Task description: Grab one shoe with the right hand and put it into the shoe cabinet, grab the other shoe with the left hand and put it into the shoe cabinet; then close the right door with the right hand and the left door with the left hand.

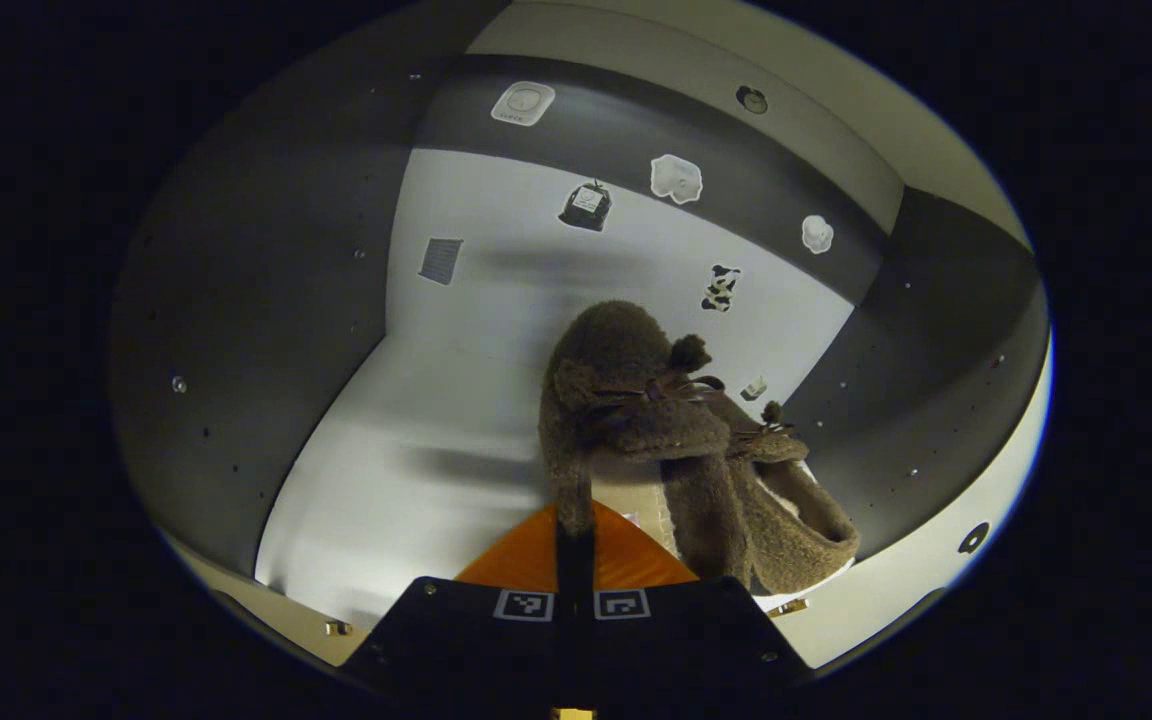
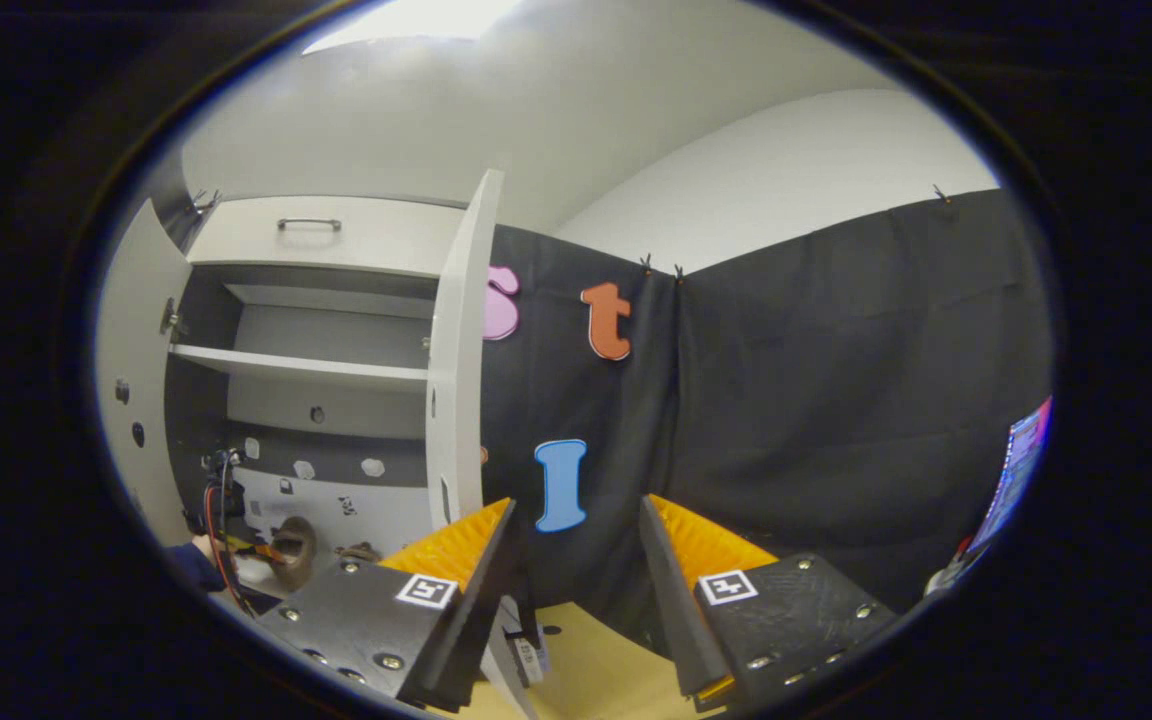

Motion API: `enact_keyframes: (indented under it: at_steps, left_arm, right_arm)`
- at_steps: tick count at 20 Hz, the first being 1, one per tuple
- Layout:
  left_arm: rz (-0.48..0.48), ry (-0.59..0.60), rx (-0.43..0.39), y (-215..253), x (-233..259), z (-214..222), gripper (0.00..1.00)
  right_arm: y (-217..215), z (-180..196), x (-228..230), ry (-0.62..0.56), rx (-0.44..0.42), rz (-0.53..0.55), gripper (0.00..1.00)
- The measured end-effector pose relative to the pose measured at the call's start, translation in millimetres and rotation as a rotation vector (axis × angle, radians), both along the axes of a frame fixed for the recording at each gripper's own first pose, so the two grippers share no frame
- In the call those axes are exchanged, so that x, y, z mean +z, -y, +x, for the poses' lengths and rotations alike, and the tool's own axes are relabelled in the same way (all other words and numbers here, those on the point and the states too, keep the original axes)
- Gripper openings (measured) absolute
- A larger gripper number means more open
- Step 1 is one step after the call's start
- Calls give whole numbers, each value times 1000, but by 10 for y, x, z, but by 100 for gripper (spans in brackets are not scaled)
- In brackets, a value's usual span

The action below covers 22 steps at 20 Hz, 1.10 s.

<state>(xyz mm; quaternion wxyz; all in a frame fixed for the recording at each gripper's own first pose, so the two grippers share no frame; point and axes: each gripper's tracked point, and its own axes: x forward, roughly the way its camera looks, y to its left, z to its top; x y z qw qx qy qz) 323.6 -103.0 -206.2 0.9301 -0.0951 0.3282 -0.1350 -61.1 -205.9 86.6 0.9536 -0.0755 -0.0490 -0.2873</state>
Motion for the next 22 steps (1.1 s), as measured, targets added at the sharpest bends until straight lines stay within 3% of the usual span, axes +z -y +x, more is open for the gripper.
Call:
enact_keyframes:
  at_steps: [11, 16, 20, 22]
  left_arm:
    - [65, 22, -22, 136, -100, 164, 0]
    - [36, 27, -31, 146, -87, 164, 11]
    - [72, 46, -42, 139, -26, 134, 16]
    - [124, 58, -33, 90, -27, 121, 47]
  right_arm:
    - [230, -20, -123, -13, -44, 37, 73]
    - [278, -14, -156, -18, -43, 47, 73]
    - [289, 48, -179, -25, -26, 56, 73]
    - [294, 66, -187, -28, -17, 57, 73]
